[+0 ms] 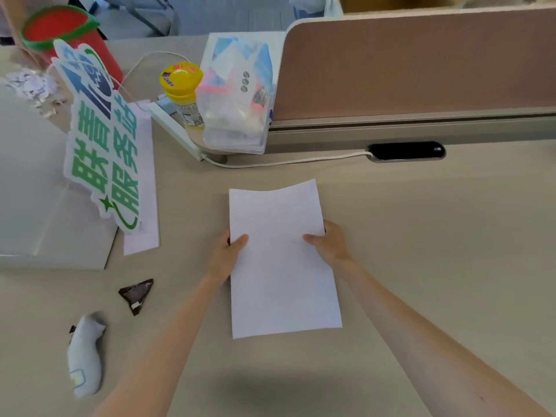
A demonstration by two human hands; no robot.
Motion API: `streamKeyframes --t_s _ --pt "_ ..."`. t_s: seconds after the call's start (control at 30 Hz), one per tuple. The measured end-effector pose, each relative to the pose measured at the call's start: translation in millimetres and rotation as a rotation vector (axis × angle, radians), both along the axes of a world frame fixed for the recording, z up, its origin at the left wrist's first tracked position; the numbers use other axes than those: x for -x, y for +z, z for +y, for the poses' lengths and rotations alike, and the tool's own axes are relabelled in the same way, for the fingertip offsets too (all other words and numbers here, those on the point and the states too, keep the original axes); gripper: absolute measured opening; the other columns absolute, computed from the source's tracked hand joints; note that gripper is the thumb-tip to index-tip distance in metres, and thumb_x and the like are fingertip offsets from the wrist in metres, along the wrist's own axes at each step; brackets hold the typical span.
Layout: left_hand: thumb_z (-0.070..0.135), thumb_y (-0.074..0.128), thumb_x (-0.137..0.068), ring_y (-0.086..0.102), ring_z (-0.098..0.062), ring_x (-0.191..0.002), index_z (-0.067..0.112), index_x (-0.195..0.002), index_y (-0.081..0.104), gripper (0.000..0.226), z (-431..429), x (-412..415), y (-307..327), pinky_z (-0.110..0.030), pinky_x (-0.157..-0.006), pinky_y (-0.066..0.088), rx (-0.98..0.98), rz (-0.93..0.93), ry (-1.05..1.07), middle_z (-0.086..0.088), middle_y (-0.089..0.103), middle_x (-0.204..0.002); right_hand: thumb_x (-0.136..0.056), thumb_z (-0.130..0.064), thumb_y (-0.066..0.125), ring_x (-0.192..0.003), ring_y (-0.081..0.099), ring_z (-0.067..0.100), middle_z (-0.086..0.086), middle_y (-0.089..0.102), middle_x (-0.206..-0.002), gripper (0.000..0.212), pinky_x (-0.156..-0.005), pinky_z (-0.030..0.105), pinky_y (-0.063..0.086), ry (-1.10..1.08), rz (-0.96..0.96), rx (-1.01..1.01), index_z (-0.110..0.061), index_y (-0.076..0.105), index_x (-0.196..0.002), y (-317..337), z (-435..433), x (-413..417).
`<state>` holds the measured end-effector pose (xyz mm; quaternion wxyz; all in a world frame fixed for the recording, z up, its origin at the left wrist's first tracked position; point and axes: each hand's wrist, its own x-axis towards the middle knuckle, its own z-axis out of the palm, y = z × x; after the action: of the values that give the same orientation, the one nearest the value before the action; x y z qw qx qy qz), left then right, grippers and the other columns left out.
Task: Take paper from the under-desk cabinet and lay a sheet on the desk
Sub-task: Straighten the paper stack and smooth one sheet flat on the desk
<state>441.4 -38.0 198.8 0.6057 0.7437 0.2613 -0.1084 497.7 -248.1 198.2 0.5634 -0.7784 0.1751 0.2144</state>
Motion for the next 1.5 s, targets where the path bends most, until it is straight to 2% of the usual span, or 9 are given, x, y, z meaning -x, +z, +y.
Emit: streamKeyframes --t_s 0.07,0.2,0.37,0.6,0.93,1.07,1.2,1.3,1.5 --pt "0.012 0.051 -0.096 0.065 -0.009 -0.089 0.006 -0.12 0.062 0.027 1.0 -3.6 -7.5 -0.004 -0.061 0.049 -0.099 0.0 -0.02 -0.002 0.067 -0.111 -0.079 -0.013 0.069 -0.098 0.067 0.029 0.011 0.071 -0.107 0.025 -0.08 0.035 0.052 0.057 -0.022 0.18 -0.005 0.066 -0.102 -9.4 1.3 -1.9" --pt "0.023 0.057 -0.089 0.065 -0.024 -0.102 0.013 -0.117 0.063 0.03 6.6 -9.0 -27.3 -0.037 -0.087 0.052 -0.329 0.021 -0.035 -0.004 0.068 -0.113 -0.077 -0.02 0.071 -0.096 0.066 0.031 0.011 0.069 -0.104 0.027 -0.08 0.041 0.054 0.087 -0.045 0.344 -0.005 0.061 -0.097 -20.1 4.4 -1.6" --pt "0.029 0.069 -0.078 0.061 -0.033 -0.091 0.008 -0.098 0.054 0.033 7.8 -10.1 -43.3 -0.052 -0.082 0.051 -0.454 0.021 0.059 -0.014 0.061 -0.1 -0.073 -0.021 0.076 -0.108 0.056 0.029 0.008 0.055 -0.116 0.043 -0.086 0.043 0.049 0.052 -0.096 0.456 -0.006 0.053 -0.106 -21.8 6.2 0.8" --pt "0.021 0.073 -0.075 0.057 -0.03 -0.101 0.007 -0.104 0.05 0.04 -4.5 -11.2 -36.7 -0.049 -0.086 0.049 -0.511 -0.005 0.16 -0.009 0.057 -0.109 -0.077 -0.017 0.073 -0.105 0.054 0.029 0.009 0.049 -0.12 0.044 -0.07 0.035 0.044 0.005 -0.149 0.526 -0.005 0.046 -0.109 -22.9 14.9 10.0" --pt "0.016 0.065 -0.079 0.062 -0.031 -0.094 0.007 -0.104 0.049 0.031 8.6 -9.1 -35.9 -0.049 -0.083 0.052 -0.374 0.001 0.11 -0.013 0.062 -0.105 -0.083 -0.016 0.067 -0.112 0.049 0.028 0.011 0.04 -0.128 0.046 -0.092 0.04 0.047 0.115 -0.145 0.447 -0.003 0.046 -0.121 -21.6 5.1 17.3" --pt "0.006 0.055 -0.085 0.051 -0.033 -0.108 0.003 -0.109 0.05 0.025 3.2 -8.8 -16.2 -0.047 -0.088 0.046 -0.693 -0.134 -0.018 -0.016 0.055 -0.114 -0.085 -0.018 0.061 -0.113 0.048 0.031 0.011 0.042 -0.126 0.042 -0.088 0.043 0.048 0.222 -0.291 0.563 -0.004 0.045 -0.121 -13.8 5.4 15.7" --pt "0.014 0.044 -0.094 0.039 -0.03 -0.137 0.005 -0.135 0.048 0.042 -12.1 -13.6 -17.4 -0.043 -0.112 0.035 -0.989 -0.37 -0.35 -0.013 0.043 -0.148 -0.093 -0.02 0.045 -0.138 0.033 0.032 0.015 0.035 -0.15 0.051 -0.111 0.042 0.035 0.47 -0.555 0.744 -0.004 0.037 -0.141 -15.0 16.1 10.4" --pt "0.025 0.031 -0.099 0.019 -0.026 -0.149 0.006 -0.149 0.029 0.054 -17.4 -18.4 -40.8 -0.039 -0.12 0.012 -1.079 -0.396 -0.586 -0.012 0.021 -0.16 -0.094 -0.029 0.03 -0.144 0.028 0.032 0.016 0.028 -0.156 0.057 -0.118 0.04 0.021 0.615 -0.625 0.807 -0.006 0.032 -0.146 -30.8 24.8 5.8" --pt "0.032 0.014 -0.1 0.013 -0.025 -0.151 0.008 -0.153 0.019 0.058 -15.9 -12.7 -68.6 -0.042 -0.12 0.013 -1.129 -0.306 -0.667 -0.012 0.015 -0.162 -0.098 -0.04 0.021 -0.149 0.015 0.024 0.008 0.015 -0.161 0.06 -0.119 0.037 0.011 0.718 -0.61 0.878 -0.013 0.019 -0.151 -62.9 20.2 9.1"
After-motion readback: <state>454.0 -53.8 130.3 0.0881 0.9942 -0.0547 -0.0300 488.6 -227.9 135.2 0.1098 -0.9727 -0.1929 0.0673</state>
